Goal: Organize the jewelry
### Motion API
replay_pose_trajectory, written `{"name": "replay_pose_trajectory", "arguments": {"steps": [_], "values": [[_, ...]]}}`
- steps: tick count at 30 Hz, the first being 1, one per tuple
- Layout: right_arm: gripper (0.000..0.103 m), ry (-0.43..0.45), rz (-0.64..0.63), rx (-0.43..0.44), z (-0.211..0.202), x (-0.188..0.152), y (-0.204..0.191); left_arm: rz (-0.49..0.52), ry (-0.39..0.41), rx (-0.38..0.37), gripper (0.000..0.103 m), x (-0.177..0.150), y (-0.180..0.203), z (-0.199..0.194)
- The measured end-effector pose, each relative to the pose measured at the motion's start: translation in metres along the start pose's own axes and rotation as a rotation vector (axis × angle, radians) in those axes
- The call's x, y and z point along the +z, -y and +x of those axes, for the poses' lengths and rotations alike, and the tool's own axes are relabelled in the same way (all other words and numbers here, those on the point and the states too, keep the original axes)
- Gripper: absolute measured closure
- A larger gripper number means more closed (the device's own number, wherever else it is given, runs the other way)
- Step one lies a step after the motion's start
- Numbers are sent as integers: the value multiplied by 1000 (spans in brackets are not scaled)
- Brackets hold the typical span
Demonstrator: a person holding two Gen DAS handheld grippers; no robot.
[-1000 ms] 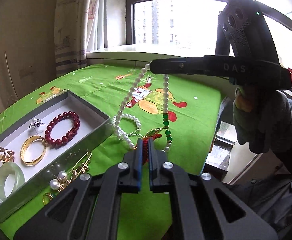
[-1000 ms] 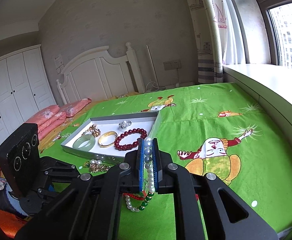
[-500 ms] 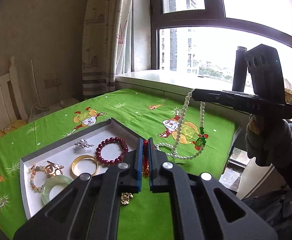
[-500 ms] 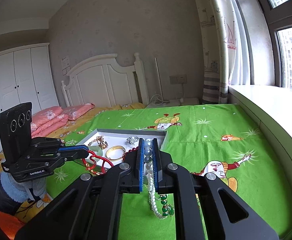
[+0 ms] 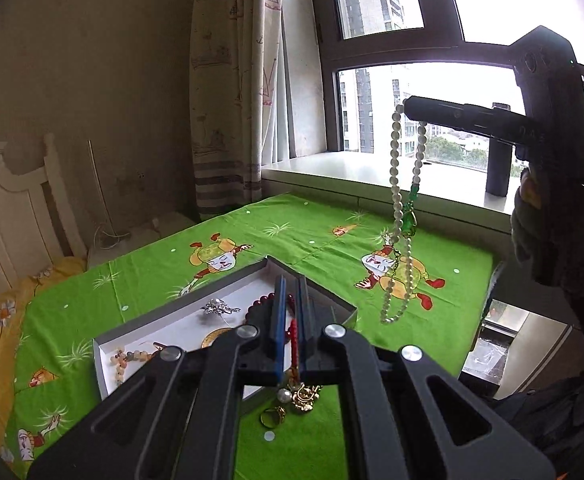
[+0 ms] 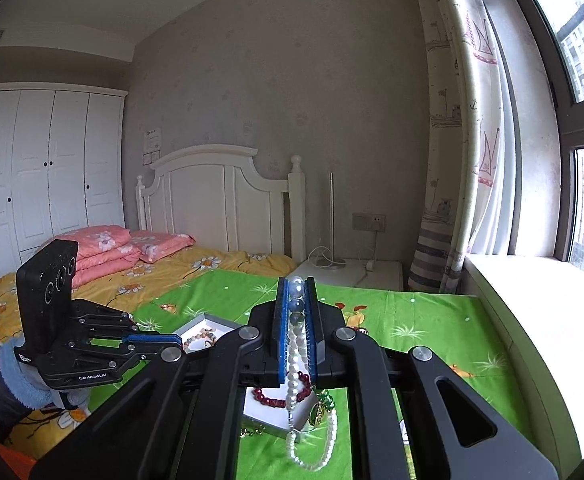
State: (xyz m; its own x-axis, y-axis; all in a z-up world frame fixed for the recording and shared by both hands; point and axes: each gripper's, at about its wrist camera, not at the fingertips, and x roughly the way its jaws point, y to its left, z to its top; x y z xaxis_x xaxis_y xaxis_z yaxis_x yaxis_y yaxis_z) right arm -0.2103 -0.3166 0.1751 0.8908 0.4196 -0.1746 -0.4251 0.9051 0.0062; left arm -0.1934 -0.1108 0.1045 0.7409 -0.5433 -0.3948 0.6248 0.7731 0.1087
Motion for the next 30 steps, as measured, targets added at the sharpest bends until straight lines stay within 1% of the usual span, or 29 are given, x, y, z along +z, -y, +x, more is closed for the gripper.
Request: {"name": "replay_pose_trajectory", "arguments": {"steps": [6, 8, 9, 10, 11, 12, 13, 15, 16, 18, 21, 22, 24, 25, 26, 27, 28, 30], "values": [[94, 25, -63, 18, 11, 24, -16, 9, 8, 25, 99, 13, -11, -7], [94, 30, -79, 27, 15, 29, -23, -16, -2, 4, 99, 12, -15, -6], [94, 34, -81, 32, 15, 31, -26, -41, -28, -37, 99, 8, -16, -4], [94, 35, -80, 39, 16, 32, -28, -67, -57, -66, 97, 2, -15, -2], [94, 36, -79, 45, 16, 31, -30, -77, -76, -59, 93, -6, -10, 0], [94, 36, -78, 48, 16, 30, -33, -82, -98, -49, 81, -17, -5, 2], [94, 34, -78, 52, 17, 28, -34, -89, -120, -49, 75, -29, -1, 4], [94, 20, -80, 62, 19, 24, -37, -115, -158, -74, 74, -53, 7, 8], [94, 11, -85, 64, 21, 22, -38, -103, -182, -85, 74, -63, 14, 10], [94, -7, -90, 68, 26, 18, -40, -49, -233, -86, 74, -79, 30, 18], [94, -21, -88, 76, 30, 17, -43, 9, -291, -78, 74, -90, 45, 32], [94, -22, -89, 78, 31, 17, -44, 19, -310, -75, 74, -94, 47, 38], [94, -22, -94, 83, 31, 16, -47, 40, -340, -103, 75, -100, 50, 48], [94, -21, -98, 85, 31, 17, -49, 62, -346, -105, 79, -104, 53, 53], [94, -20, -101, 86, 30, 18, -50, 85, -329, -94, 81, -105, 56, 53], [94, -20, -102, 88, 31, 18, -51, 72, -328, -92, 91, -105, 54, 55], [94, -19, -102, 88, 31, 19, -51, 65, -333, -65, 99, -103, 51, 58], [94, -16, -104, 91, 32, 21, -51, 69, -316, -49, 99, -101, 49, 57]]}}
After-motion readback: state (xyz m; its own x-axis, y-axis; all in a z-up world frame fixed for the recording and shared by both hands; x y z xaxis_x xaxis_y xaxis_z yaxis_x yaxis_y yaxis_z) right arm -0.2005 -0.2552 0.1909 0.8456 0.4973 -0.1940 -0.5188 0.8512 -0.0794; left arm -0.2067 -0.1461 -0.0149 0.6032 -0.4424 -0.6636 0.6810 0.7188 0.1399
